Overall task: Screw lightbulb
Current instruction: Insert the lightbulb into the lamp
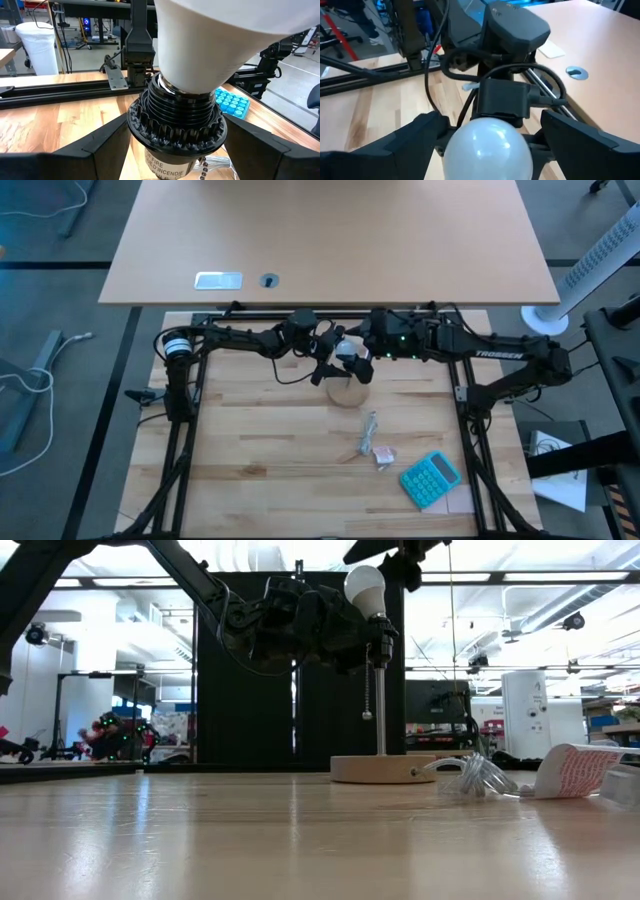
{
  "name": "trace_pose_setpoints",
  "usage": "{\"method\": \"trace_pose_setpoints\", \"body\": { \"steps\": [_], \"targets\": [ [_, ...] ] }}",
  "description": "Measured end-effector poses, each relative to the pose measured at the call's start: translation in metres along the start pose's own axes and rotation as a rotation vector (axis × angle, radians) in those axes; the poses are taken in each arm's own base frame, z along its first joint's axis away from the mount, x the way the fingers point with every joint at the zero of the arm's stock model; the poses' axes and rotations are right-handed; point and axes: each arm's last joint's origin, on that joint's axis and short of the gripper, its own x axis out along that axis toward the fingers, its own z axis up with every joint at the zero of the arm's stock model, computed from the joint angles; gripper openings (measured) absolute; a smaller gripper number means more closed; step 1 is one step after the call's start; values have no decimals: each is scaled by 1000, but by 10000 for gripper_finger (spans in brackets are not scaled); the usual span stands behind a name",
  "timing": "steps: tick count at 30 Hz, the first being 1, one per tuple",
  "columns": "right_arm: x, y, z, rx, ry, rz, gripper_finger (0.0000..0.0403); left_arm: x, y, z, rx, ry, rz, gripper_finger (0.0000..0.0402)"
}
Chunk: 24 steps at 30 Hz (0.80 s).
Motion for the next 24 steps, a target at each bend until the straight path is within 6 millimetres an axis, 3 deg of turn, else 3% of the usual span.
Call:
{"method": "trace_pose_setpoints", "body": {
  "steps": [24],
  "targets": [
    [8,0,-20,43,68,-6,343,0,0,1,5,-9,1,288]
  ]
}}
